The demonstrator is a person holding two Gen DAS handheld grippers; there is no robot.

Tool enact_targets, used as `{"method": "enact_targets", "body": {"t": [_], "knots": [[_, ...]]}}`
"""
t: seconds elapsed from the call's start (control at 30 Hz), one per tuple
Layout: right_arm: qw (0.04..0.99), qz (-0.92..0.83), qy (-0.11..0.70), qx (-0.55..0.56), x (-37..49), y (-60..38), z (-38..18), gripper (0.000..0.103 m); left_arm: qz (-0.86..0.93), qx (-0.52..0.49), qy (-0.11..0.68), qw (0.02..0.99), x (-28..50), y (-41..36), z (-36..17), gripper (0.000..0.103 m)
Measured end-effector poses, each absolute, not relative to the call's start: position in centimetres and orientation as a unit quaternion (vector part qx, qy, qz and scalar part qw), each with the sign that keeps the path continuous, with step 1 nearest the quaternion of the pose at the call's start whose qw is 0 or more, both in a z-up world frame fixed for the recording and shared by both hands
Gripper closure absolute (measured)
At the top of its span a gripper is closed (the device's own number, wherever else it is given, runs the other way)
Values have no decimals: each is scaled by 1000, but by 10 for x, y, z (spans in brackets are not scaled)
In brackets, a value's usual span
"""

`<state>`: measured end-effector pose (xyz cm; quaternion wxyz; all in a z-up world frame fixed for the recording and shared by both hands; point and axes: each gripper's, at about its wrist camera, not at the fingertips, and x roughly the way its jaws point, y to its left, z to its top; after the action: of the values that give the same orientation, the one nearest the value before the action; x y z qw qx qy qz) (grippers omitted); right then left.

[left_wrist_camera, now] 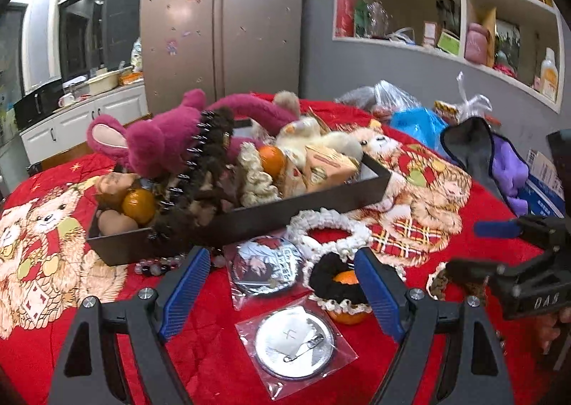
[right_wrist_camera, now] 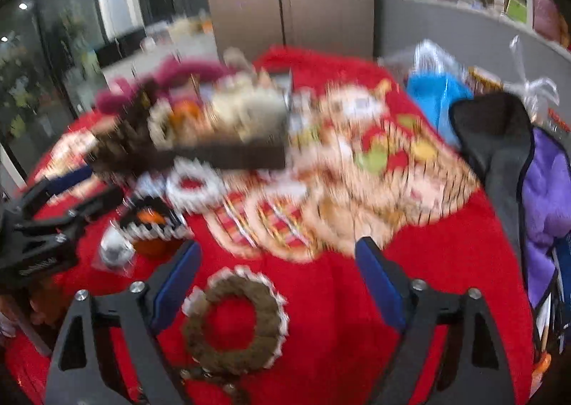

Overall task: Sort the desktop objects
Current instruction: 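Withdraw both tools toward the black scrunchie and the brown knitted ring, then grasp the black lace-trimmed scrunchie with the left tool while the right tool grasps the brown knitted ring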

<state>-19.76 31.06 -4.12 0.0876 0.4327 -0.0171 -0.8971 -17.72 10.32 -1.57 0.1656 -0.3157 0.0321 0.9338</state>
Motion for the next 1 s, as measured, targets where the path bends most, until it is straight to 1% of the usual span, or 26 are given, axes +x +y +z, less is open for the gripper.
{"method": "enact_targets", "body": {"t": [0.13, 0.27, 0.5, 0.67, 0.73, 0.77, 0.8, 0.83, 0.87, 0.9, 0.93, 0.97, 1.0], "knots": [[96, -881, -13, 464, -195, 307, -49, 15, 928, -333, 26, 167, -183, 102, -19, 18], [97, -877, -16, 471, -190, 305, -52, 15, 921, -350, 20, 168, -189, 102, -24, 18], [110, -865, -19, 489, -190, 298, -56, 15, 924, -346, 60, 153, -186, 114, -25, 17], [108, -864, -27, 492, -191, 303, -59, 15, 922, -351, 58, 152, -191, 113, -25, 17], [107, -864, -27, 491, -191, 304, -60, 18, 921, -354, 54, 152, -193, 112, -26, 18], [104, -865, -24, 491, -191, 304, -60, 21, 921, -353, 56, 151, -194, 112, -25, 20], [102, -866, -19, 490, -191, 303, -61, 28, 921, -352, 62, 154, -194, 114, -25, 39], [100, -867, -8, 487, -190, 300, -60, 32, 919, -354, 71, 159, -194, 116, -26, 54], [99, -869, -1, 486, -189, 299, -60, 39, 915, -362, 84, 160, -194, 119, -28, 74], [100, -870, 6, 483, -188, 297, -60, 45, 909, -372, 95, 164, -195, 123, -32, 82], [103, -871, 13, 480, -187, 294, -60, 49, 907, -373, 97, 169, -194, 124, -34, 85], [106, -873, 17, 477, -186, 293, -59, 60, 906, -374, 99, 173, -194, 125, -34, 91], [107, -874, 20, 474, -185, 292, -58, 71, 906, -371, 99, 178, -192, 126, -32, 94]]}}
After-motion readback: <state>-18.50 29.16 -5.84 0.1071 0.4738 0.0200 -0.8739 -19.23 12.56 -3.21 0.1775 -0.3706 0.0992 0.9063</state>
